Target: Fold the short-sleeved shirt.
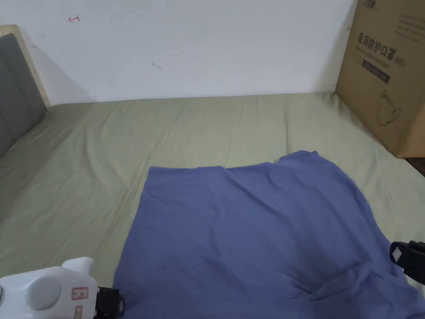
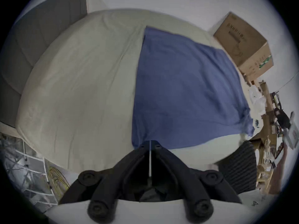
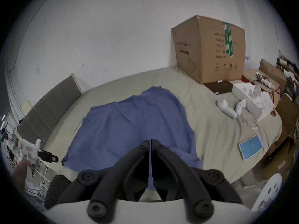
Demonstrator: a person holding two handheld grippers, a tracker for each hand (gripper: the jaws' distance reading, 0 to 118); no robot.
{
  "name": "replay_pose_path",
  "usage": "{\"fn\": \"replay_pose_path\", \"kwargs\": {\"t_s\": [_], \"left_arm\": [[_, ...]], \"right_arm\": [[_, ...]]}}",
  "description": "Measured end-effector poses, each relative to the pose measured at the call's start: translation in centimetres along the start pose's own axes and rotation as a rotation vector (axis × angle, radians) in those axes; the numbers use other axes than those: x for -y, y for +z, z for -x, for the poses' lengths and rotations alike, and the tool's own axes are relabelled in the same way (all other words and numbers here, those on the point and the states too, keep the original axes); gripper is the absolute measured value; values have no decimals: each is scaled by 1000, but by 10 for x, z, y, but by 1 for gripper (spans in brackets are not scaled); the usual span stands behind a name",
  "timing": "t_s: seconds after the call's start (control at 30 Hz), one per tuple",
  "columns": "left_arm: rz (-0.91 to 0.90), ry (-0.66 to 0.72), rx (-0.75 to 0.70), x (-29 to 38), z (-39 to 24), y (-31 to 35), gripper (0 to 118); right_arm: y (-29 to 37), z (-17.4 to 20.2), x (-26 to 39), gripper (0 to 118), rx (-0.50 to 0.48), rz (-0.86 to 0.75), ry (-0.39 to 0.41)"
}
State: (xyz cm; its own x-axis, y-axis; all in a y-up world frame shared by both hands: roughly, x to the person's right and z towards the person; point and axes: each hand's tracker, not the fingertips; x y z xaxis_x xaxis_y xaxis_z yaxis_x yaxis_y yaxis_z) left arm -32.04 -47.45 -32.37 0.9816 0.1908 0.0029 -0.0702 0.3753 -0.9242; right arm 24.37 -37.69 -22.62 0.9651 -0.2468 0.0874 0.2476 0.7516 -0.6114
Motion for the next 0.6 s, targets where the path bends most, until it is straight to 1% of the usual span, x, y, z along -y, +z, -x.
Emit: {"fn": "replay_pose_path", "kwargs": {"t_s": [0.03, 0.07, 0.1, 0.13, 0.17, 0.2, 0.23, 0.27, 0.3, 0.33, 0.37, 0.4, 0.43, 0.47, 0.53, 0.57, 0.6], "left_arm": [[19, 25, -1, 1, 1, -7, 6], [38, 43, 4, 1, 2, -17, 25], [22, 43, 20, -3, 1, -18, 77], [39, 48, 21, -6, -1, -26, 112], [95, 27, 7, -2, 0, -33, 118], [137, -23, 1, -2, -6, -34, 111], [134, -122, -59, -1, -15, -32, 111], [112, -241, -130, 0, -23, -25, 109], [78, -289, -110, 8, -32, -23, 103], [46, -294, -62, 8, -34, -14, 95], [20, -238, 15, 8, -33, -6, 79], [2, -196, 48, 9, -31, 0, 51], [-41, -156, 64, 8, -34, 11, 14], [-74, -133, 71, 7, -32, 19, 3], [-138, -79, 84, 8, -32, 37, 3], [-150, -52, 110, 11, -36, 46, 3], [-151, -25, 141, 11, -37, 52, 3]], "right_arm": [[-1, -3, 3, 2, 2, 14, -11], [-3, -4, 4, 2, 8, 26, -19], [-3, -7, 6, 2, 14, 35, -25], [-3, -10, 8, 2, 20, 42, -32], [-3, -14, 9, 2, 29, 50, -41], [-4, -17, 9, 2, 36, 55, -47], [-3, -20, 10, 2, 47, 59, -50], [-3, -24, 11, 2, 60, 62, -50], [-3, -28, 12, 2, 73, 66, -49], [-4, -32, 12, 2, 90, 73, -48], [-6, -37, 13, 2, 106, 91, -44], [-8, -40, 15, 1, 115, 109, -40], [-11, -44, 16, 2, 125, 128, -34], [-19, -58, 19, 2, 134, 159, -26], [-31, -68, 26, 2, 135, 218, -9], [-38, -72, 29, 6, 145, 256, -9], [-48, -78, 33, 33, 155, 315, -15]]}}
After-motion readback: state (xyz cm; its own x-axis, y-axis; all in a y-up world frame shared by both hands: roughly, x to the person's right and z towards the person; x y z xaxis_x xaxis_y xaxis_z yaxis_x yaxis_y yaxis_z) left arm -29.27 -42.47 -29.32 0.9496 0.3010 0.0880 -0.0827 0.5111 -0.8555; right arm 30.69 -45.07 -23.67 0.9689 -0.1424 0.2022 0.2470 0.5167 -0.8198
